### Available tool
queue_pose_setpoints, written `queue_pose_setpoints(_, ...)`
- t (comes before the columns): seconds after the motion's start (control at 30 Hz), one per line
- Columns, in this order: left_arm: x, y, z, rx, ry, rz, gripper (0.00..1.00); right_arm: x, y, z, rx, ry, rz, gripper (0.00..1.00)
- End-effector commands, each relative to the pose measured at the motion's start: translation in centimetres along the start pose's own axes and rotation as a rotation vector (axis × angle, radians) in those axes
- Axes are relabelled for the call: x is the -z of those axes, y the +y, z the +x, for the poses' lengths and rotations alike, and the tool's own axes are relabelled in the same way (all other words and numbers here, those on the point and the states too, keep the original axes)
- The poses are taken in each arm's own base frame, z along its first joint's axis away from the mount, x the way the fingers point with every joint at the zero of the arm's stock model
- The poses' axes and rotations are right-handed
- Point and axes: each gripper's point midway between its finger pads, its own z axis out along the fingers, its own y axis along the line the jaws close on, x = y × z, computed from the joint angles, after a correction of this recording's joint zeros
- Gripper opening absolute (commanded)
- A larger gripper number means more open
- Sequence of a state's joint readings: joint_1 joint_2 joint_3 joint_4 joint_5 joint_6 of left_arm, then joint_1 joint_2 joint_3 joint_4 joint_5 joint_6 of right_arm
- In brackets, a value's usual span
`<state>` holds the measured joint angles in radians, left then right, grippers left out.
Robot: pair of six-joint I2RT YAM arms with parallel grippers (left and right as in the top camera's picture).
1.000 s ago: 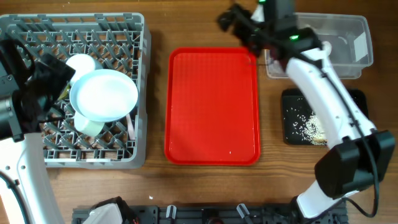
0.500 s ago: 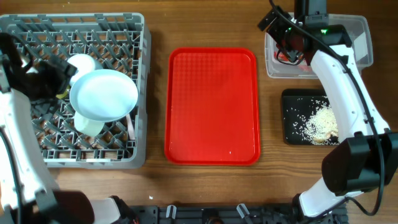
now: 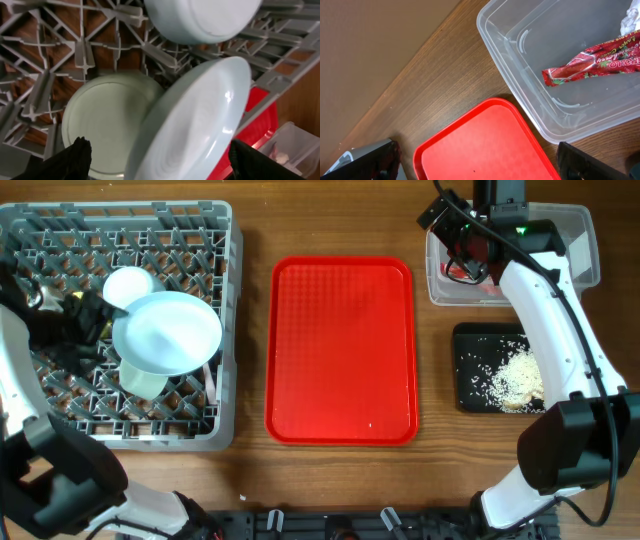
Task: Sort waste into correct bins and load items into the dishwasher rack
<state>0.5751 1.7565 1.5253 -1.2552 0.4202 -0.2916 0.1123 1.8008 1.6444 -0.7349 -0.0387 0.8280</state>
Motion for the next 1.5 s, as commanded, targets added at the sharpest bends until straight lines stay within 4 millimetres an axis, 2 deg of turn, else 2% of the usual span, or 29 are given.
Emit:
queue_pose_setpoints(0.0, -3.5, 1.2, 0.8, 0.009, 0.089, 0.015, 0.84, 0.3, -0.4, -0.5, 0.011, -0.026, 0.016, 1.0)
queue_pose_setpoints(0.13, -4.6, 1.2, 0.8, 0.014, 0.105, 0.037, 0.72, 0.3, -0.4, -0.5, 0.012, -0.026, 0.016, 1.0)
queue_pose_setpoints(0.17, -4.6, 1.0, 0.6, 0.008, 0.096, 0.048, 0.64, 0.3, -0.4, -0.5, 0.011, -0.026, 0.016, 1.0)
queue_pose_setpoints(0.2, -4.7, 0.8, 0.3, 0.002, 0.084, 0.057, 0.5, 0.3, -0.4, -0.5, 0.011, -0.026, 0.016, 1.0)
queue_pose_setpoints(0.37, -4.6, 0.0, 0.0, -0.009, 0.076, 0.104, 0.45, 0.3, -0.4, -0.5, 0.011, -0.026, 0.016, 1.0)
queue_pose_setpoints(0.43, -4.6, -0.6, -0.2, -0.016, 0.071, 0.135, 0.35, 0.3, -0.4, -0.5, 0.012, -0.026, 0.016, 1.0)
queue_pose_setpoints(0.57, -4.5, -1.4, -0.6, -0.031, 0.058, 0.178, 0.24, 0.3, -0.4, -0.5, 0.011, -0.026, 0.016, 1.0)
queue_pose_setpoints(0.6, -4.4, -1.6, -0.7, -0.032, 0.058, 0.186, 0.15, 0.3, -0.4, -0.5, 0.011, -0.026, 0.016, 1.0)
queue_pose_setpoints(0.67, -4.4, -1.7, -0.8, -0.037, 0.051, 0.192, 0.05, 0.3, -0.3, -0.5, 0.011, -0.027, 0.016, 1.0)
queue_pose_setpoints(0.87, -4.1, -3.3, -1.9, -0.075, 0.013, 0.276, 0.04, 0.3, -0.4, -0.5, 0.011, -0.026, 0.016, 1.0)
queue_pose_setpoints(1.03, -4.0, -3.8, -2.8, -0.093, -0.026, 0.291, 0.04, 0.3, -0.4, -0.5, 0.012, -0.026, 0.016, 1.0)
queue_pose_setpoints(1.23, -3.1, -5.0, -4.6, -0.115, -0.12, 0.314, 0.04, 0.3, -0.4, -0.5, 0.011, -0.026, 0.016, 1.0)
queue_pose_setpoints(1.3, -2.8, -5.5, -5.5, -0.127, -0.175, 0.297, 0.04, 0.3, -0.4, -0.5, 0.011, -0.026, 0.016, 0.99)
queue_pose_setpoints(1.47, -1.3, -6.7, -7.8, -0.21, -0.421, 0.073, 0.04, 0.3, -0.4, -0.5, 0.012, -0.026, 0.016, 1.0)
